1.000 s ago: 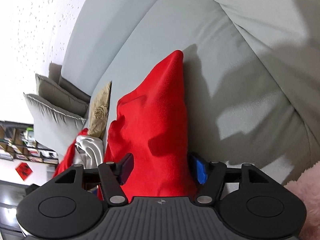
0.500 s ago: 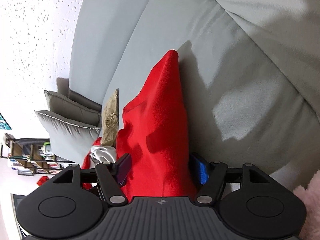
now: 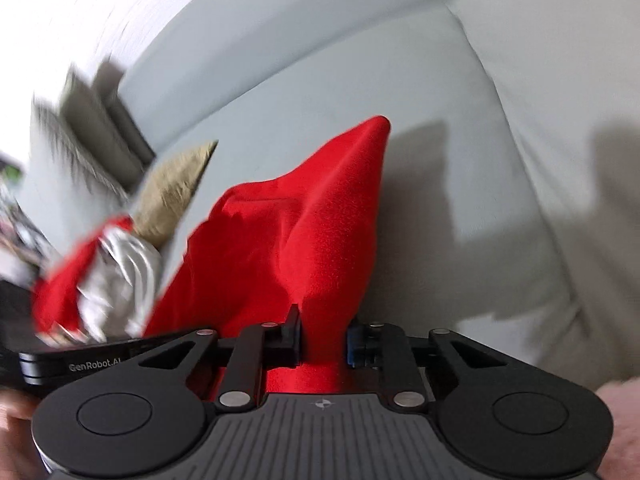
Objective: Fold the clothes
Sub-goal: 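Lift and carry the sweatshirt with both grippers toward the glass side table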
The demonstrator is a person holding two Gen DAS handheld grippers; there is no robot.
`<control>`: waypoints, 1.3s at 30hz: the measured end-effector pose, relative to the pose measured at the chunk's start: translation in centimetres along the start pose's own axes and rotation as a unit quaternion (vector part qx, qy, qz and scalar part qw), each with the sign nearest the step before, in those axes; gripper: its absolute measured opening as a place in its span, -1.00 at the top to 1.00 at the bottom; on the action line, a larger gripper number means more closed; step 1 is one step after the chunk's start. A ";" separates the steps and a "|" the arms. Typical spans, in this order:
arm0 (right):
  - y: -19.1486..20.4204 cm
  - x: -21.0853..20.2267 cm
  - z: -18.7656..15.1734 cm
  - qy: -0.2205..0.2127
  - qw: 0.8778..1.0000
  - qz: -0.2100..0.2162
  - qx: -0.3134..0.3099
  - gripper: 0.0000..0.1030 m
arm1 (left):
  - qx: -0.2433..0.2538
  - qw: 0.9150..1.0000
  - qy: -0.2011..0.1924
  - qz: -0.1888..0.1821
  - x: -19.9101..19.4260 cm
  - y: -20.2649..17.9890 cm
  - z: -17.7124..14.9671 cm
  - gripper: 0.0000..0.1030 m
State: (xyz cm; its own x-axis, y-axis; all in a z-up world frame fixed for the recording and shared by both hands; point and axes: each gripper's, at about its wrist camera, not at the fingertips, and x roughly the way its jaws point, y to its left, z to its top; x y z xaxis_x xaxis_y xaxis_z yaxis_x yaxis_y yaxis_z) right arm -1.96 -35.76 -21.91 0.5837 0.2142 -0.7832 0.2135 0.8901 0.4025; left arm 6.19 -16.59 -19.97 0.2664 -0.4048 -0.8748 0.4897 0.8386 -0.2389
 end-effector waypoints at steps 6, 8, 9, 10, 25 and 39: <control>0.6 -3.4 0.9 -0.028 0.999 -0.025 -0.031 0.65 | 0.055 0.996 -0.033 0.054 -2.7 -5.1 -0.2 0.38; -0.6 -4.3 1.2 -0.025 0.999 -0.023 -0.018 0.65 | 0.062 0.996 -0.031 0.058 -2.9 -6.6 0.2 0.38; -1.7 -4.7 1.5 -0.022 1.000 -0.022 -0.003 0.65 | 0.065 0.996 -0.029 0.058 -2.9 -7.3 0.4 0.38; -2.4 -5.0 1.7 -0.020 0.999 -0.024 0.004 0.65 | 0.072 0.995 -0.026 0.058 -2.6 -8.2 0.8 0.38; -15.2 -7.8 11.0 -0.087 0.991 -0.095 0.041 0.65 | 0.147 0.987 -0.063 -0.003 6.2 -22.1 12.0 0.38; -28.7 -10.0 19.9 -0.097 0.974 -0.198 0.048 0.41 | 0.087 0.990 -0.056 -0.091 16.8 -33.0 19.9 0.06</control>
State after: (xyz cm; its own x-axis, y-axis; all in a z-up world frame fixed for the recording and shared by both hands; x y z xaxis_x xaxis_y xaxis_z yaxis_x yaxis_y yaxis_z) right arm 1.71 -71.45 -16.19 0.5757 -0.2265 -0.7857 0.5187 0.8439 0.1368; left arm 10.98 -58.32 -18.38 0.2455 -0.5896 -0.7695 0.6708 0.6764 -0.3042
